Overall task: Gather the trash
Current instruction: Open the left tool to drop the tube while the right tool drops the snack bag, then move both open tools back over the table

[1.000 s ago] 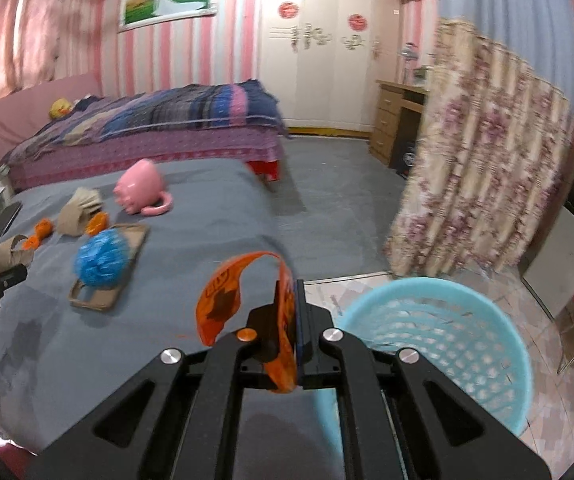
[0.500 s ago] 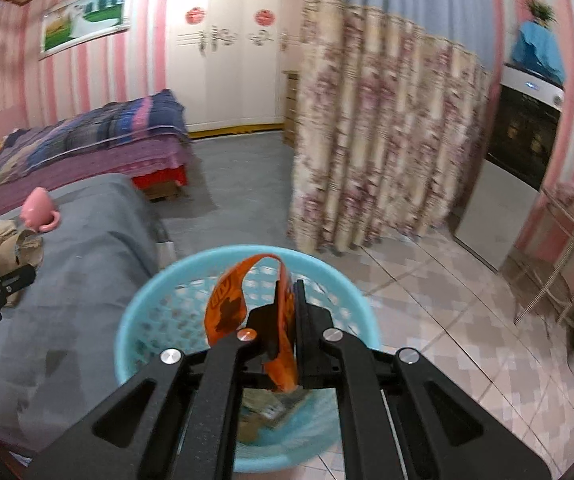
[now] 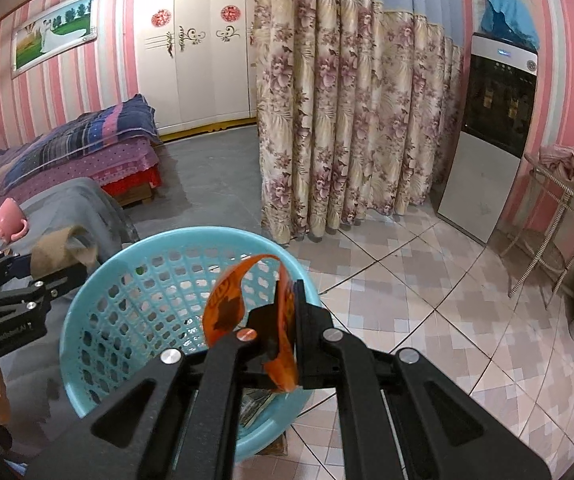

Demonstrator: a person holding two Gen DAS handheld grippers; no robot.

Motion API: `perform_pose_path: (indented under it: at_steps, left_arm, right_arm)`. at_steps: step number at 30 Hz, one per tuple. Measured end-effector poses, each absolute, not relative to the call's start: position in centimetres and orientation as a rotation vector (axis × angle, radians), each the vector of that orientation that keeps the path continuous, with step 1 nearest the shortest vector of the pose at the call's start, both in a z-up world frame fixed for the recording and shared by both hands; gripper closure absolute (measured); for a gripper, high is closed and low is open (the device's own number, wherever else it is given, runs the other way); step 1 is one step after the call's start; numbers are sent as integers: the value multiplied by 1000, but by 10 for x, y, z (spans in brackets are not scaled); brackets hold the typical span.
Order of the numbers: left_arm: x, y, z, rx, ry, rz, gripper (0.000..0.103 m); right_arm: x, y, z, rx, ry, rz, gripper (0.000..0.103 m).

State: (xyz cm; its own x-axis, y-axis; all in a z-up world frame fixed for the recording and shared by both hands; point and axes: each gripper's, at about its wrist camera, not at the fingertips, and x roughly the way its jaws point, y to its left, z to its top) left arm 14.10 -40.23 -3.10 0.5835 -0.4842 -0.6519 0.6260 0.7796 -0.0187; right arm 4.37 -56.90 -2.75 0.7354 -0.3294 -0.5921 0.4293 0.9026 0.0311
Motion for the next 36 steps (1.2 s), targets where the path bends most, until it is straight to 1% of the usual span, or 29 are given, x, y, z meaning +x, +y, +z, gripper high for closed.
perform_pose_path:
  at_steps: [1, 2, 6, 8, 20, 21, 22, 23, 24, 25, 28, 29, 30, 32, 36]
  left_arm:
    - [143, -406, -30, 228, 689, -656, 25]
    - [142, -406, -29, 231, 679, -651, 20]
    - [144, -402, -24, 246, 648, -625, 16]
    - [147, -391, -22, 224, 647, -604, 12]
    - [155, -323, -31, 171, 655, -473, 8]
    - [155, -320, -31, 166, 659, -468, 8]
    - [156, -316, -31, 160, 663, -461, 8]
    - [157, -313, -31, 156, 665, -456, 8]
    - [157, -308, -31, 152, 665, -450, 8]
    - [157, -304, -30, 150, 662, -443, 8]
    - [155, -294, -28, 148, 650, -427, 8]
    - [154, -291, -27, 147, 647, -424, 8]
    - [153, -286, -25, 144, 645, -420, 8]
    - [152, -280, -24, 137, 642, -411, 8]
    - [148, -259, -19, 111, 640, -379, 6]
  right_arm:
    - [44, -571, -28, 174, 617, -421, 99]
    - [44, -571, -28, 174, 619, -423, 99]
    - [44, -568, -30, 164, 628, -426, 99]
    - [45, -565, -32, 168, 635, -425, 99]
    - [78, -546, -45, 184, 735, -384, 97]
    - [81, -543, -47, 185, 751, -380, 93]
    - [84, -541, -47, 188, 761, -377, 86]
    - [85, -540, -48, 193, 768, -377, 61]
    - [85, -538, -48, 196, 765, -383, 40]
    - [84, -535, -49, 197, 758, -388, 37]
    - [85, -530, -51, 198, 765, -383, 37]
    - [84, -528, -51, 203, 762, -380, 35]
    - [82, -527, -50, 212, 748, -374, 27]
    - [81, -524, -47, 218, 718, -378, 14]
    - [82, -508, -42, 178, 689, -404, 11]
